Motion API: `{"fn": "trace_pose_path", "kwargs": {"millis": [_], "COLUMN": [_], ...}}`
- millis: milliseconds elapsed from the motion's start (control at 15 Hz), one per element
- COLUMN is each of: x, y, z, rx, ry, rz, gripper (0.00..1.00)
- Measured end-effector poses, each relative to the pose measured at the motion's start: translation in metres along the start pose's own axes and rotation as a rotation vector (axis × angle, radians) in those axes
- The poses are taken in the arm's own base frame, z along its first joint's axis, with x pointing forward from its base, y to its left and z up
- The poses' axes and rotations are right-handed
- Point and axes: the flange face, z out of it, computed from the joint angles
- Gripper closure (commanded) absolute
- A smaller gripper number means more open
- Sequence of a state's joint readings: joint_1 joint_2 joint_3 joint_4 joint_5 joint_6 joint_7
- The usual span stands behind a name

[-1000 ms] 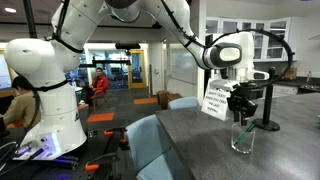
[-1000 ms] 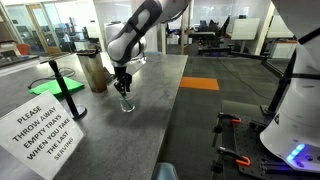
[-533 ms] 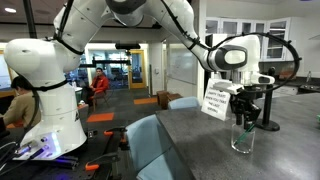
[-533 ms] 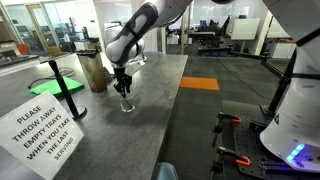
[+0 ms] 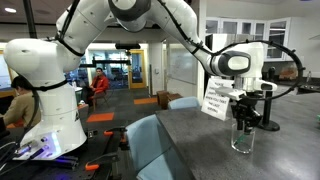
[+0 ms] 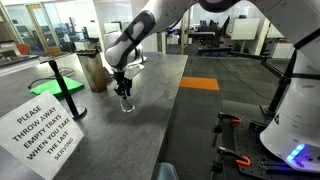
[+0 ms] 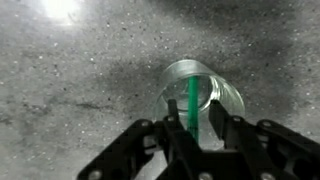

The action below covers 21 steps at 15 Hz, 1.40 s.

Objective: Remove the pen from the cup and put it on the table

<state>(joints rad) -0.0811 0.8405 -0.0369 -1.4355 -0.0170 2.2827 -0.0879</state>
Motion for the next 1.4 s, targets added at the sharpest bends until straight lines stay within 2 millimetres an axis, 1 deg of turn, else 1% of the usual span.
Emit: {"fn": "trace_pose_path", "kwargs": {"millis": [67, 133, 200, 267, 333, 400, 533, 867, 1000, 1200, 1400], "x": [0.001, 0.002, 0.003, 0.004, 0.005, 0.006, 0.007, 0.008, 0.01, 0.013, 0.016], "y": [0.0, -0.001, -0.001, 0.0, 0.0, 0.0, 0.001, 0.002, 0.003, 0.005, 0.007], "z": [0.003, 0.005, 0.007, 0.008, 0.009, 0.01, 0.011, 0.01, 0.006, -0.011, -0.039], "rx": [0.001, 0.001, 0.001, 0.001, 0.001, 0.001, 0.001, 0.001, 0.001, 0.002, 0.012], "ry": [-0.001, -0.002, -0.003, -0.003, -0.002, -0.001, 0.0, 0.003, 0.009, 0.034, 0.07], "rz": [0.0, 0.0, 0.0, 0.0, 0.0, 0.001, 0.002, 0.004, 0.004, 0.007, 0.013], "gripper": [0.63, 0.72, 0.89, 0.96, 1.0, 1.0, 0.97, 0.97, 0.97, 0.97, 0.97]}}
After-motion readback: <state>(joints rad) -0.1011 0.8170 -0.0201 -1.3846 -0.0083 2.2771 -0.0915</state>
